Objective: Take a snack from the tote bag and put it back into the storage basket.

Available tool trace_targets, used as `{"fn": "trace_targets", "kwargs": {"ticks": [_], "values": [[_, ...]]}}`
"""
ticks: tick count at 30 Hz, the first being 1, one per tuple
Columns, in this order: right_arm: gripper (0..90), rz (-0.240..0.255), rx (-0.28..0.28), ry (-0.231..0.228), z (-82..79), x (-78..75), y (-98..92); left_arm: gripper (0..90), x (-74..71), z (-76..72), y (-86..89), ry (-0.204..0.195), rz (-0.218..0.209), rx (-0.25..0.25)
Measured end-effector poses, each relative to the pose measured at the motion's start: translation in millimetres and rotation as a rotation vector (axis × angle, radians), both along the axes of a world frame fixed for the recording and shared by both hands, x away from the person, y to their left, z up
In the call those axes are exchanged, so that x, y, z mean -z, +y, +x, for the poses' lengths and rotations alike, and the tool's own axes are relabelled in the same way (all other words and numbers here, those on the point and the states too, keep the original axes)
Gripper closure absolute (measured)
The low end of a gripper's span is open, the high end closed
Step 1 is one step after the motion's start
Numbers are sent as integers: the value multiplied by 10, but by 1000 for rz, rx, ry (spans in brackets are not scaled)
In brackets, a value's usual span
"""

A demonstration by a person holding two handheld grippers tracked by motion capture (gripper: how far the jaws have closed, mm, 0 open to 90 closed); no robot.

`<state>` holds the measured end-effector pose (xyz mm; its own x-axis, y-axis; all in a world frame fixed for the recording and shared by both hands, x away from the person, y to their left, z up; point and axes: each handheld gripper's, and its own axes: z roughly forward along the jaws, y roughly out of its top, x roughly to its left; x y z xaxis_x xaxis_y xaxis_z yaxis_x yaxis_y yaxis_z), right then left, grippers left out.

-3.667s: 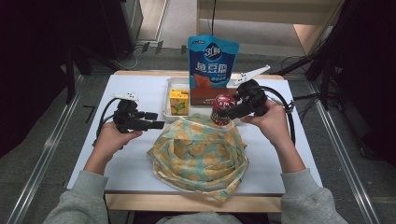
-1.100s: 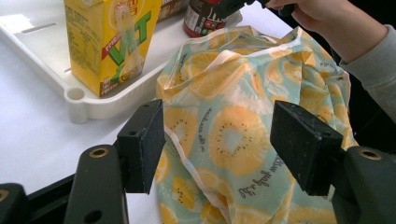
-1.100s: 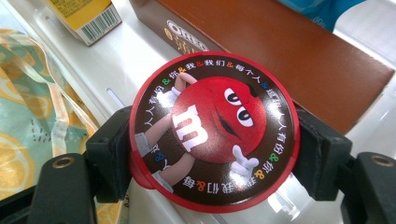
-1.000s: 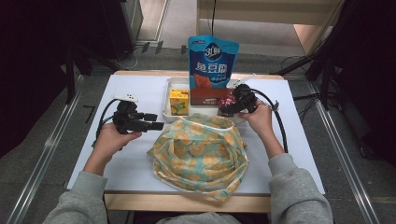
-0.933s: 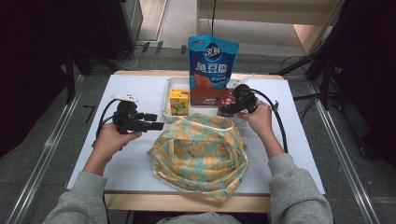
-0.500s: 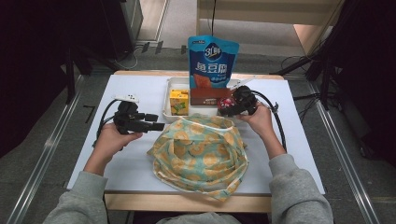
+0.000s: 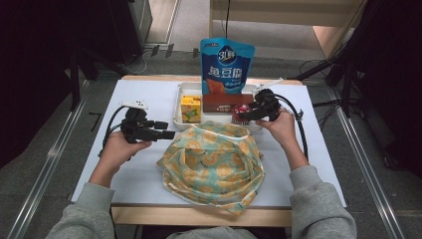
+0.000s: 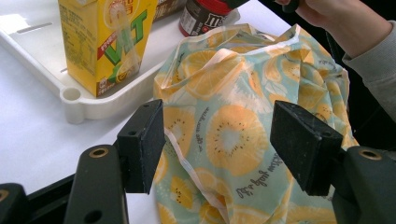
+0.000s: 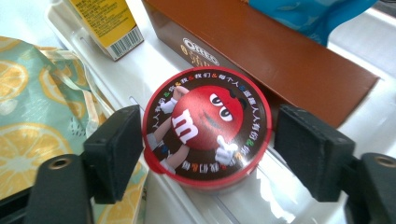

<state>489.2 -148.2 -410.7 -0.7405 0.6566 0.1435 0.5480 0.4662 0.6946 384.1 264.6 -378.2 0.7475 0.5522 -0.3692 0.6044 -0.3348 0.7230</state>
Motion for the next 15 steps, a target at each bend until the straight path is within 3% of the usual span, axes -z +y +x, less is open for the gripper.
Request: {"fn": "trace_targets", "kwargs": {"ticks": [7,15], "values": [[359,14,13,-10,-105,-92,-58,358,-11,-4,10,-2,-2,-4],[532,38,23,-23,-276,-105,-89,358,-29,-5,16,-8,-10,-10]]}}
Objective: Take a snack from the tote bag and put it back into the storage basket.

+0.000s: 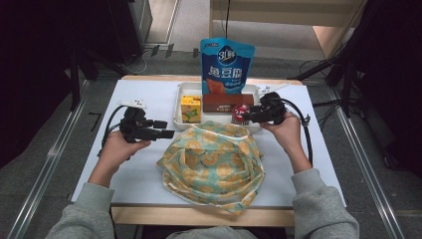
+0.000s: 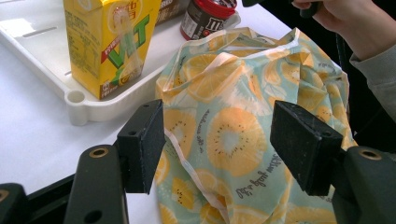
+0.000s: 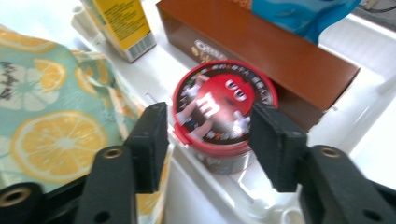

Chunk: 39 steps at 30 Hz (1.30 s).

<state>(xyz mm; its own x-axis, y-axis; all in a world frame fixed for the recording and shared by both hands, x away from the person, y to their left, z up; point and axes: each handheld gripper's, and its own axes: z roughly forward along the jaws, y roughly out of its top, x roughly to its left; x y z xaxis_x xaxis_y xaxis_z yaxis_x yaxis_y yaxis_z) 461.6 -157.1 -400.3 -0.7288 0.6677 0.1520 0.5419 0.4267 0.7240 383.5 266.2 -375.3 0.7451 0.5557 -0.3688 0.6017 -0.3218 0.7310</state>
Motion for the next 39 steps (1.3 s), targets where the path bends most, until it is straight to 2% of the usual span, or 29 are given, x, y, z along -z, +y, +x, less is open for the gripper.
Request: {"fn": "trace_targets", "kwargs": {"ticks": [2,9,11,14,19,39], "values": [[580,3,5,-9,-38,7,3,358,-5,8,2,-2,2,1],[826,28,-4,0,-127,34,26,358,-4,37,-22,1,3,1],[859,30,-19,9,-146,57,48,358,-1,46,-30,4,4,3],[868,10,-42,21,-159,104,110,358,7,55,-38,6,9,3],[879,-25,-40,28,-150,178,180,358,7,62,-53,5,9,6],[887,-19,-11,-5,-52,214,153,358,26,36,-23,6,9,2]]}}
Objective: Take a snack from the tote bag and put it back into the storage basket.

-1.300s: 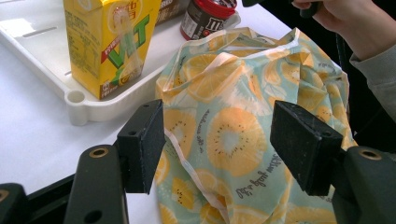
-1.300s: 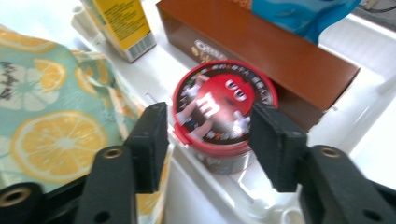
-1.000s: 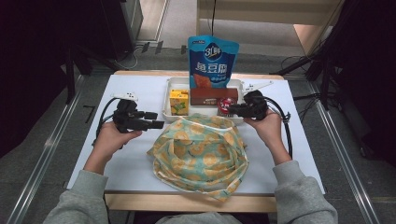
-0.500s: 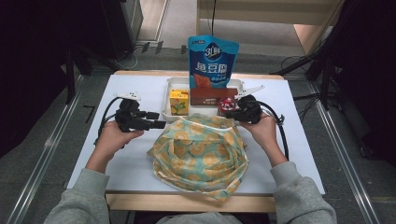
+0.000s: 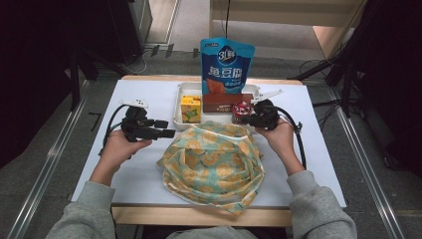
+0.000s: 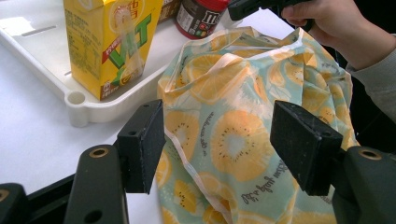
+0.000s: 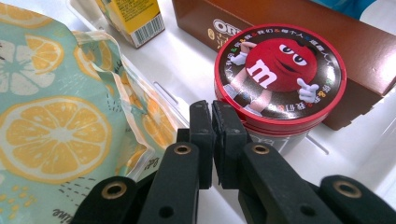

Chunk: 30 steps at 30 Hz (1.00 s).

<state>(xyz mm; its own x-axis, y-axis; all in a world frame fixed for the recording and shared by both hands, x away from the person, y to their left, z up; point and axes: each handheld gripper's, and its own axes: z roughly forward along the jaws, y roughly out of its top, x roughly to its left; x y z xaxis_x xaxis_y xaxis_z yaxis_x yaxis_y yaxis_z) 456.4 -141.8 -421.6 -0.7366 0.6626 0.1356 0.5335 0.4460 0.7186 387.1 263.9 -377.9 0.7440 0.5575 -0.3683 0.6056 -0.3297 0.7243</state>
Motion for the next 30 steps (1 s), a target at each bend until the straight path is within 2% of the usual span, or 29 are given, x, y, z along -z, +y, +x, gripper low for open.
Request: {"fn": "trace_targets", "kwargs": {"ticks": [10,20,23,30], "values": [[867,-3,2,6,-1,-11,-20,358,7,0,10,0,4,3],[827,24,-6,24,-1,-40,-61,360,0,-1,0,2,0,2],[792,29,-10,50,-8,-52,-60,359,0,1,1,4,4,0],[706,47,-9,69,-19,-77,-67,359,-4,1,2,8,4,-1]]}}
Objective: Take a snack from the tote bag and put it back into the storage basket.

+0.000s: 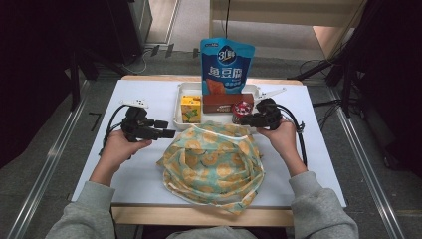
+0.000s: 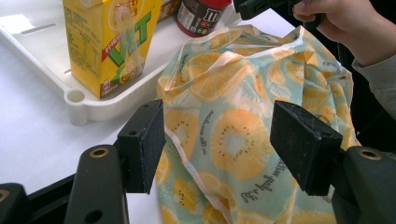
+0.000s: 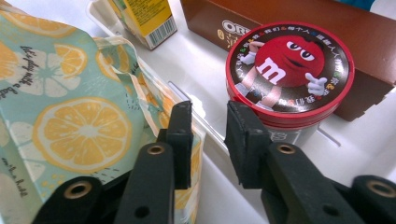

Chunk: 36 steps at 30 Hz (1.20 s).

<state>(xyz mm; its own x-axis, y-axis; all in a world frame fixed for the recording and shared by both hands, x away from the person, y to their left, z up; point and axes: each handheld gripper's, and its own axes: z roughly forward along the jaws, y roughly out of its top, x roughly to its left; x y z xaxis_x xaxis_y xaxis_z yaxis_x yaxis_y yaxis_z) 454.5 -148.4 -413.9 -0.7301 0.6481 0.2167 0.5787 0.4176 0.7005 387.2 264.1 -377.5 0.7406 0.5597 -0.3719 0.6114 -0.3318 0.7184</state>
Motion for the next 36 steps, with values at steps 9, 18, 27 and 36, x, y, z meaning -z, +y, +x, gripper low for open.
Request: {"fn": "trace_targets", "kwargs": {"ticks": [9,18,27,36], "values": [[627,14,-13,-1,-49,-59,-5,359,-1,3,-3,5,8,0],[590,17,-26,2,-145,-122,-39,359,-5,32,-32,9,-3,4],[531,34,-26,-9,-245,-173,-127,359,19,70,-108,21,4,14],[498,49,-9,-8,-400,-211,-218,359,46,82,-116,29,10,20]]}}
